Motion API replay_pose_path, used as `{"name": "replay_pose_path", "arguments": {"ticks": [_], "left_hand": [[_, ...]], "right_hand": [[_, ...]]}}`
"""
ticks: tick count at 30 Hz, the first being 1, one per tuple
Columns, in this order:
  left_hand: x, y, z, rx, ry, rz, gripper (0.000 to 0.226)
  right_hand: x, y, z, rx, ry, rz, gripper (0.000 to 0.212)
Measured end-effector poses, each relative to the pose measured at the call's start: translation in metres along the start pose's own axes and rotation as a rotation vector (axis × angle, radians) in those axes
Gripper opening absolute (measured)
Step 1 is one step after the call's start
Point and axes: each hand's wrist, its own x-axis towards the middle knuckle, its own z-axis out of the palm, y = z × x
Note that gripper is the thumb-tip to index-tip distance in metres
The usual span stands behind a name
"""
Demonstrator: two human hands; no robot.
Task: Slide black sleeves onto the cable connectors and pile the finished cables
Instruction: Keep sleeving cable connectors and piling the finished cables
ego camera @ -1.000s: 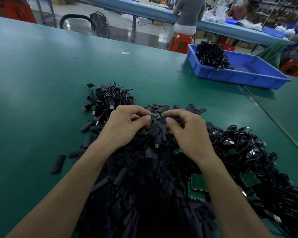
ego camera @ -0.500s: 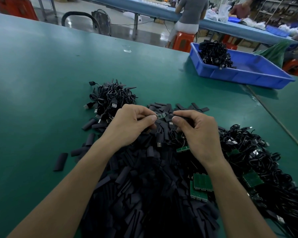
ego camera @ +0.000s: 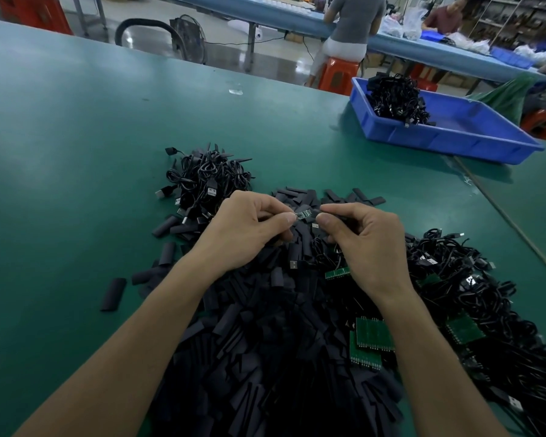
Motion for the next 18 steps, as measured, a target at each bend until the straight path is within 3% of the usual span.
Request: {"name": "replay_pose_path", "arguments": {"ticks": [11,18], "left_hand": [[-0.0007,0.0009,0.0011,-0.023,-0.008,-0.007,0.011],[0.0001,0.001,-0.0012,-0.055,-0.036,-0.001,0.012]], "right_hand": [[-0.0011,0.003,0.0017,-0.007,0.008,-0.001,0.012],[0.0035,0.0044,-0.0019,0.011,-0.065,0.048,0.019]]}}
